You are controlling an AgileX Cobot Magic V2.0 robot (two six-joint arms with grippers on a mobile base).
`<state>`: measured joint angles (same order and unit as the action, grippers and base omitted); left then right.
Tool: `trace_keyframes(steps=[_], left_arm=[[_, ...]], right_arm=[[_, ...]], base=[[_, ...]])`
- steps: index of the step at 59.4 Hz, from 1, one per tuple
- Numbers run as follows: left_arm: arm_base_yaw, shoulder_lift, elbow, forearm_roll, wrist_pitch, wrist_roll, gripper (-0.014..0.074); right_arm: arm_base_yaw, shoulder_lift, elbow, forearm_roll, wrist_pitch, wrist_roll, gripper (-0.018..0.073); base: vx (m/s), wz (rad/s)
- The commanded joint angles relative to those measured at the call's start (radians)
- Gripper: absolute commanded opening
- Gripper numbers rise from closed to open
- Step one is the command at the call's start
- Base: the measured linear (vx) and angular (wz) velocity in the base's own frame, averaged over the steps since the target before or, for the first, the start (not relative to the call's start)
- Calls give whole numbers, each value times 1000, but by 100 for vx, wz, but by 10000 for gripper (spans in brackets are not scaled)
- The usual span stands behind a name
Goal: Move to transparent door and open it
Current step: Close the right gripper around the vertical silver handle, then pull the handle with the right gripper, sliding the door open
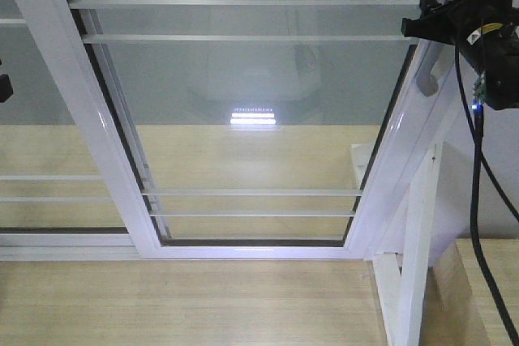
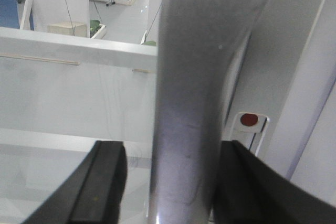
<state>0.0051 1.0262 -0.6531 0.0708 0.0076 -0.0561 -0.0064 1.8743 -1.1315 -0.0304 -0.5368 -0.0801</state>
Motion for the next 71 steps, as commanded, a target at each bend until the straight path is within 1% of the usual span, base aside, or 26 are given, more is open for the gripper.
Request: trace_keyframes(steps=[1,11,22,34,42,59,71], left_arm=[[-5,-14,-34,-3,-75,2,492],[-5,-14,-34,-3,-73,2,492],[-5,-14,-34,-3,-53,2,492],[-5,-14,-34,-3,-13,2,492],[-5,-14,-34,-3,-13,2,492],[-5,-14,-34,-3,-13,2,492],[-5,-14,-34,-3,-13,2,492]], right_arm=[[11,-54,-39,-27,-66,32,314],[40,-54,-39,-73,-66,43,297],[115,-54,-39,-105,-66,43,297],[188,-54,-39,-107,-66,43,299],[231,-54,-39,-107,-66,43,319],[321,-54,-39,-104,-70,45,401],[368,-59,-39,-101,-68,61,406]], base=[[0,0],[0,0],[0,0],[0,0],[0,0],[0,0],[0,0]])
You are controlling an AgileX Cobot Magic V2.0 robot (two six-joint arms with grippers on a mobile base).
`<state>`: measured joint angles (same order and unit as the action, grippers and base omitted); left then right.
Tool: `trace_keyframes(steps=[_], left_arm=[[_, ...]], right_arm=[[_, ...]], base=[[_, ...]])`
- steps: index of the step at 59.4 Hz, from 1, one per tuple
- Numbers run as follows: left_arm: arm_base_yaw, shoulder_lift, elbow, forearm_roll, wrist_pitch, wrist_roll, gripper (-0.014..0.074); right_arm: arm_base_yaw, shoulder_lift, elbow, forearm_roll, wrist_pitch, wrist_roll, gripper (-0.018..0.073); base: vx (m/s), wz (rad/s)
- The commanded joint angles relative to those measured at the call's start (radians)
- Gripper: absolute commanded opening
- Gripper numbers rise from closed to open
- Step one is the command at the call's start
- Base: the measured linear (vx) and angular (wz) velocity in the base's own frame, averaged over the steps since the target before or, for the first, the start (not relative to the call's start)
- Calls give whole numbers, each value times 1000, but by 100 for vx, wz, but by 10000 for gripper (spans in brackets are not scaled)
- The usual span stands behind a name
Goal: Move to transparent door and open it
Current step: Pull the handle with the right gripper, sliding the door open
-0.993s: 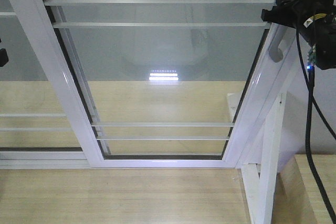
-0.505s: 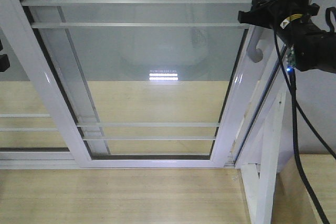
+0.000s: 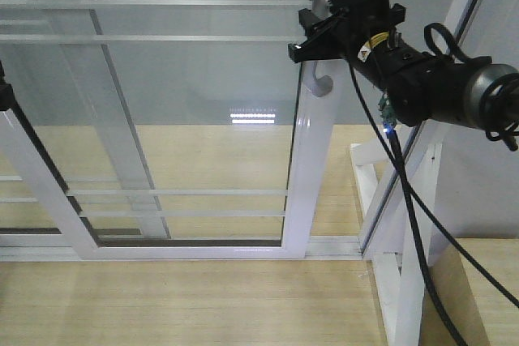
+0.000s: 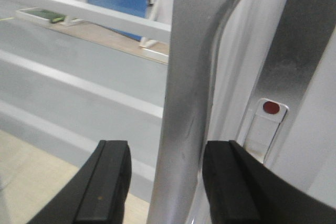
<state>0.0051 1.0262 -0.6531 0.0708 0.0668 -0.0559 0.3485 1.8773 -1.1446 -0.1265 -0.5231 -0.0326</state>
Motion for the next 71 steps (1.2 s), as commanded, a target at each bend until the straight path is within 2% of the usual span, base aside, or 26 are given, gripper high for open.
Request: trace_keyframes(steps=[1,7,20,32,40,50,58,71], left_arm=[[-5,-14,-34,-3,-72,2,492],[-5,-14,-34,-3,-67,3,492],[-5,-13,-34,-1,-125,5,492],[-16,49,-34,-1,-173,5,492],[-49,159,-34,0,-292,5,492],[-119,303,-35,9,-494,4,492],[-165,400,-60,73,-564,4,492],[-166,572,-227,70,-633,1,492]], right_arm=[[17,-65,-26,-2,-80,16,406],[28,-99,-19,1,-61,33,405],[33,-313,133,1,125,59,405],[33,-585,408,46,62,60,405],[33,-736,524,45,77,52,405],[33,-820,561,42,214,27,405],[33,-828,561,42,254,24,405],[33,-828,561,42,242,24,405]], base=[[0,0],[0,0],[0,0],[0,0],[0,0],[0,0],[0,0],[0,0]])
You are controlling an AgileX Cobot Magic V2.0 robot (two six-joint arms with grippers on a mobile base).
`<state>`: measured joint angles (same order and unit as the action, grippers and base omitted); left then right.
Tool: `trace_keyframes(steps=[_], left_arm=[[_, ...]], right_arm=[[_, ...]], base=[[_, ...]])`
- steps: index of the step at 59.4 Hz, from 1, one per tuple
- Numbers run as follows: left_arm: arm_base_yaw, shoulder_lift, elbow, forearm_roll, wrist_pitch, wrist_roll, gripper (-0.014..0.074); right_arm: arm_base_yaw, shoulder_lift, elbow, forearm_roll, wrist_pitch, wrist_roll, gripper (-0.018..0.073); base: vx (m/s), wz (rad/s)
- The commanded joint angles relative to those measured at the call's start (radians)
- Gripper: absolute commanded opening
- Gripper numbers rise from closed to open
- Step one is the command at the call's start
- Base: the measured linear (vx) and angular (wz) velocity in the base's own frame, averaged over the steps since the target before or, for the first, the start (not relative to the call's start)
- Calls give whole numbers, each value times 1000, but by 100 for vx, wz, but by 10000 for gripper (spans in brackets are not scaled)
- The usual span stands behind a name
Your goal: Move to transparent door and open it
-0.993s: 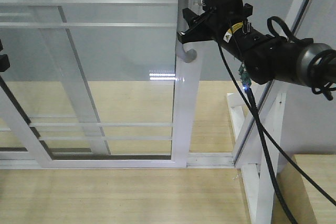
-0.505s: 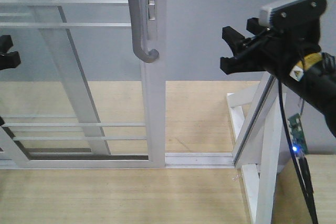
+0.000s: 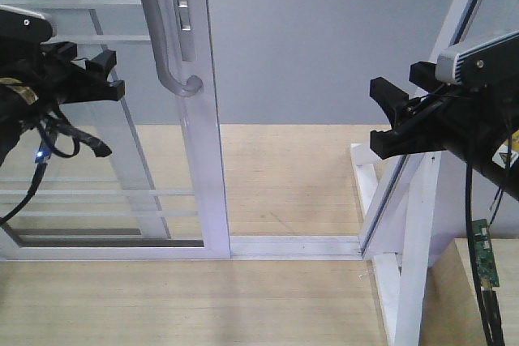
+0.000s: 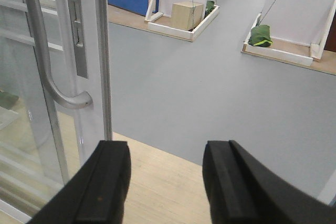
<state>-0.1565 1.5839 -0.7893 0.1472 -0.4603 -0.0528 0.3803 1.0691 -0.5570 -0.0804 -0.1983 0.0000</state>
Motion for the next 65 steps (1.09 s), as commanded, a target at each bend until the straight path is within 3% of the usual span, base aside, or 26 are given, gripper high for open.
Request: trace_keyframes(steps=[1,9,16,26,39,45,65], left_arm=[[-5,30,-111,-6,-106,-2,492],[-5,107,-236,-7,-105,-17,492],[-5,138,-313,0,-100,-90,492],[-4,190,-399,-9,-100,-27,492],[-2,273,-489,-21,-96,-24,482],[-2,271,-489,-118,-64,30,469],[-2,202,-489,-551,36,429,465]], right_arm=[[1,-20,-27,-4,-83,-7,405],[1,-20,-27,-4,-83,-7,405],[1,-20,-27,-4,-79,-8,405],[1,-20,-27,-4,-75,-8,405],[1,-20,-27,-4,-75,-8,405],[1,-20,-27,-4,-75,-8,405],[1,-20,-27,-4,-74,-8,405]], base=[[0,0],[0,0],[0,0],[0,0],[0,0],[0,0],[0,0]])
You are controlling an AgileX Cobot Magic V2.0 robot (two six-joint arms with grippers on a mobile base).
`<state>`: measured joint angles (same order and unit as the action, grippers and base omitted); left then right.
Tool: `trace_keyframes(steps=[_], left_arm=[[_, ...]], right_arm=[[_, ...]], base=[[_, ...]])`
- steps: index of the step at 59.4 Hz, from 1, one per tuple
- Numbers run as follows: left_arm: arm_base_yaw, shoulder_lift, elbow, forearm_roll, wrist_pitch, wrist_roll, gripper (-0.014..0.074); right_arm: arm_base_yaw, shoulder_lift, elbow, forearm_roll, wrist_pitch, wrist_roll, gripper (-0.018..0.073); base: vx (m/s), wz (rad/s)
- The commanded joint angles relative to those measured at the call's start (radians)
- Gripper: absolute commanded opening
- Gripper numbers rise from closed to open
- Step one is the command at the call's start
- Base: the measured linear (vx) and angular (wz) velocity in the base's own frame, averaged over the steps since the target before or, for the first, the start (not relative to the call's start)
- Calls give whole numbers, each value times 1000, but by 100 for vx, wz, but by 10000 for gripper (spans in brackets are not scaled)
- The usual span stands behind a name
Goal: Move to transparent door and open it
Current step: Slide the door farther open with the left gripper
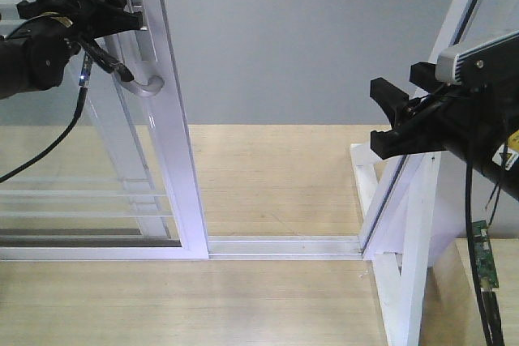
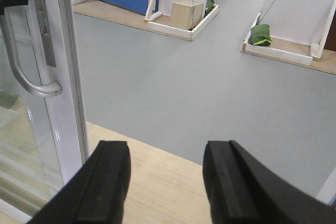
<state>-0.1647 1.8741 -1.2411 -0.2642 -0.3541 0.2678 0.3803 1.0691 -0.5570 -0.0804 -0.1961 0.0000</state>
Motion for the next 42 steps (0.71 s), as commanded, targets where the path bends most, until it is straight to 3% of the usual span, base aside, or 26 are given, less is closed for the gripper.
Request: trace_keyframes(steps=[1,11,18,33,42], left_arm=[[6,-93,-38,-157,-70,143,465],[6,-122,-38,-357,-70,362,465],[7,-123,-38,-431,-87,458,465],[53,-123,-38,-499,-81,484,465],[97,-141,-38,-495,-22,485,465]], right_arm=[[1,-20,-27,-4,-77,-8,405],[1,-20,-27,-4,-77,-8,405],[1,-20,-27,-4,-77,-21,405],[1,-20,-27,-4,-68,-38,405],[1,-20,-27,-4,-51,-38,405]], base=[[0,0],[0,0],[0,0],[0,0],[0,0]])
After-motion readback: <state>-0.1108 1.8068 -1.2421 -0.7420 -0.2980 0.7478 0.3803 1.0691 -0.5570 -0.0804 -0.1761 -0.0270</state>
